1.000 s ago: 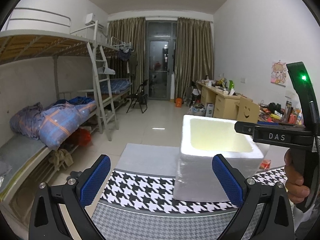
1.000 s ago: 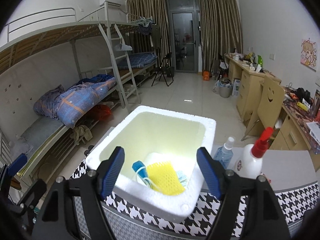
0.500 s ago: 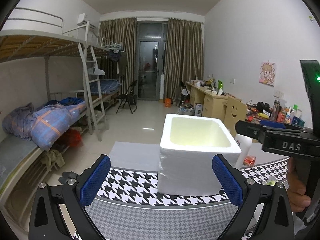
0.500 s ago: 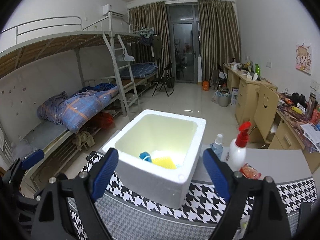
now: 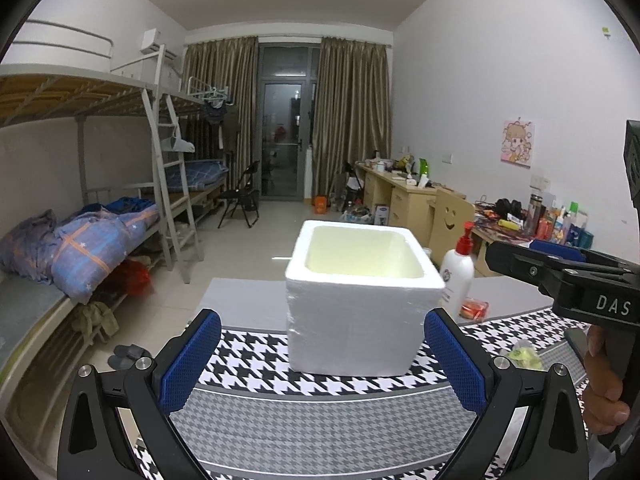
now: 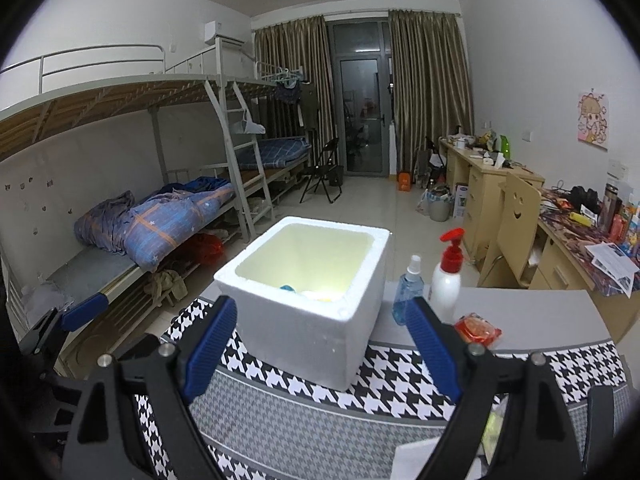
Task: Organize soft objects
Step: 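Raise both tools out of the white foam box, then move both tools toward the white tissue, grey sock and snack bag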
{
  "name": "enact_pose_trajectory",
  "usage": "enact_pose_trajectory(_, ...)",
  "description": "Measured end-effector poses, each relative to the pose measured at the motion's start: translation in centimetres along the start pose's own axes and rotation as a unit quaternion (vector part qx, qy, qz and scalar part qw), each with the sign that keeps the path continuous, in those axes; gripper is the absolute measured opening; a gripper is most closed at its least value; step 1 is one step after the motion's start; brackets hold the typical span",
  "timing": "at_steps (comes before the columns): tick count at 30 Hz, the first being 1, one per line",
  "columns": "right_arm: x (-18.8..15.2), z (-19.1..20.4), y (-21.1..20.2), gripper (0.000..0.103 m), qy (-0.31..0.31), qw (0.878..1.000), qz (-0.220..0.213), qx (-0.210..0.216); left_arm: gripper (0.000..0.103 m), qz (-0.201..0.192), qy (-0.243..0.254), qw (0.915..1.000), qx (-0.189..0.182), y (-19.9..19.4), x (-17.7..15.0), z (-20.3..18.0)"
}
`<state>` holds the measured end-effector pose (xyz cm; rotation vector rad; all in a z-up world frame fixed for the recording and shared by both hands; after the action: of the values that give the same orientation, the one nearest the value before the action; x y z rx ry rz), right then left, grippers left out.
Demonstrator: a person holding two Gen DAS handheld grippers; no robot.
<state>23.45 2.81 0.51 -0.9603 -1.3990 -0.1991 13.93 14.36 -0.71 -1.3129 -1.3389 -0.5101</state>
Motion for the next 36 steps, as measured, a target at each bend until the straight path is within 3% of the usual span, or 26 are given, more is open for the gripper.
enact_pose_trajectory(24,-3.9,-3.6,-6.5,0.090,0.036,0.996,-0.018,-0.078,0.102,0.008,0.036,0.9974,-0.062,-2.5,-2.7,-5.9)
enact_pose_trajectory(28,-4.5,-4.1,-7.2,0.096,0.038,0.995,-0.022,-0.091,0.102,0.012,0.042,0.9966,-0.070,-2.7,-3.2,-6.8)
enact_pose_trajectory(36,-5.9,-5.6,-8.5,0.098,0.044,0.991,-0.014,-0.128,0.102,0.024,0.047,0.9948,-0.088,-2.6,-4.2,-8.4)
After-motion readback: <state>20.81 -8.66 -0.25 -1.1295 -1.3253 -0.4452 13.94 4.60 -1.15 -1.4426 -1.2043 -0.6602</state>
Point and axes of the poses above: each gripper's, at about its wrist camera, not at the fingertips, and y roughly the way its jaws point, z to its left, x to its top, the point moved 8 cm from there along y, roughly the way its jaws point, and after that the axes turned 13 degrees about -y, right-handed, at the moved point
